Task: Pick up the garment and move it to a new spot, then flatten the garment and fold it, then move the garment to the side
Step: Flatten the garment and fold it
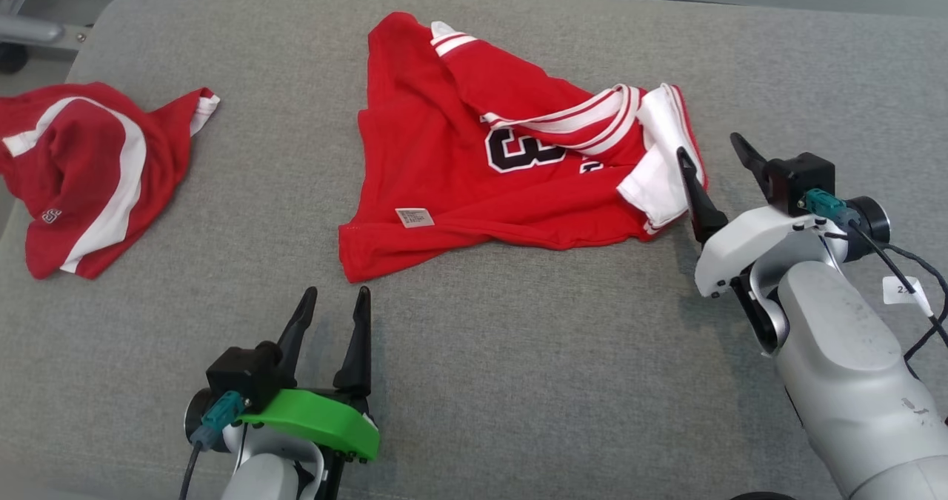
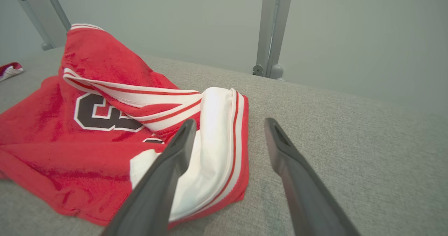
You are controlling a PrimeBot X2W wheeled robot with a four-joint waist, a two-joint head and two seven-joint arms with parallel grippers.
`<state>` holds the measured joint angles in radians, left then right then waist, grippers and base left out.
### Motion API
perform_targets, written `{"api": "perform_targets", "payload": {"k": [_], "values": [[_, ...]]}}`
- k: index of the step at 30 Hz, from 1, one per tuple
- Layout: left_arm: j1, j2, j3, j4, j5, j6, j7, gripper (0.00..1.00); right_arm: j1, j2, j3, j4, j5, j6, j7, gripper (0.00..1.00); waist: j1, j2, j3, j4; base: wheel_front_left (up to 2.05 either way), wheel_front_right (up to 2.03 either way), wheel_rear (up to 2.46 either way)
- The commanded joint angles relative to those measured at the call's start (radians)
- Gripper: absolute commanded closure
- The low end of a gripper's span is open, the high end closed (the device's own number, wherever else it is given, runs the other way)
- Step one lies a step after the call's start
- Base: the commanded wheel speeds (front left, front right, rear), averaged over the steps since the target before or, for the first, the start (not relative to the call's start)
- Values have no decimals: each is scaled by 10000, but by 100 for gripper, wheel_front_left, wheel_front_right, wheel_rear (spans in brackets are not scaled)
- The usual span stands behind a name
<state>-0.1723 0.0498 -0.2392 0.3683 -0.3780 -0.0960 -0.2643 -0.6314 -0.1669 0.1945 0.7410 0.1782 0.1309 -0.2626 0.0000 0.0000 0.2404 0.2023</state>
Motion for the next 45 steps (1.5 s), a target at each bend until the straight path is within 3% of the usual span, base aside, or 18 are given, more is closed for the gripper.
{"api": "perform_targets", "payload": {"k": [1,2,6,7,8,9,10,17,26,30,31,32,37,45], "values": [[-231,14,-150,-51,-106,73,0,0,-386,-116,6,517,-213,-2,-32,0,0,0,758,789,0,0,0],[-273,14,-225,-76,-136,86,-2,0,-556,-129,69,808,-300,-2,-32,0,0,0,814,851,0,0,0],[-311,14,-362,-146,-208,159,-2,0,-1062,-148,211,1485,-524,-3,-32,19,0,0,947,971,0,0,0],[-313,14,-365,-160,-216,168,-2,0,-1138,-145,217,1597,-576,-3,-32,47,0,0,969,977,0,0,0],[-315,16,-357,-164,-222,172,-2,0,-1186,-118,199,1685,-573,-3,-32,55,0,0,984,970,0,0,0],[-319,16,-341,-168,-224,181,-2,0,-1229,-98,121,1743,-555,-3,-32,95,0,0,987,953,0,0,0],[-321,16,-316,-174,-219,193,-2,0,-1225,-64,28,1825,-556,-3,-31,100,0,0,984,918,0,0,0],[-324,15,-228,-132,-110,155,-2,0,-838,228,-700,1215,-78,-5,-32,100,0,0,797,509,0,0,0],[136,18,164,72,200,2,-2,0,1857,1080,-2566,-2350,3056,-5,-32,100,0,0,-129,-712,0,0,0],[275,21,401,185,350,-91,-2,0,3252,1140,-3064,-2907,4204,-5,-31,100,0,0,-534,-1226,0,0,0],[312,21,434,237,405,-94,-2,0,3575,1158,-3039,-2621,4370,-5,-31,60,0,0,-620,-1330,0,0,0],[372,20,477,288,423,-105,-2,0,3759,1161,-3017,-2461,4369,-5,-32,0,0,0,-719,-1439,0,0,0],[550,24,661,453,546,-170,-2,0,4588,1146,-3579,-2204,3700,-2,-32,0,0,0,-1104,-1782,0,0,0],[1069,23,813,506,505,-195,-2,0,5314,1144,-3908,-3082,2310,-2,-32,0,0,0,-1714,-1971,0,0,0]]}}
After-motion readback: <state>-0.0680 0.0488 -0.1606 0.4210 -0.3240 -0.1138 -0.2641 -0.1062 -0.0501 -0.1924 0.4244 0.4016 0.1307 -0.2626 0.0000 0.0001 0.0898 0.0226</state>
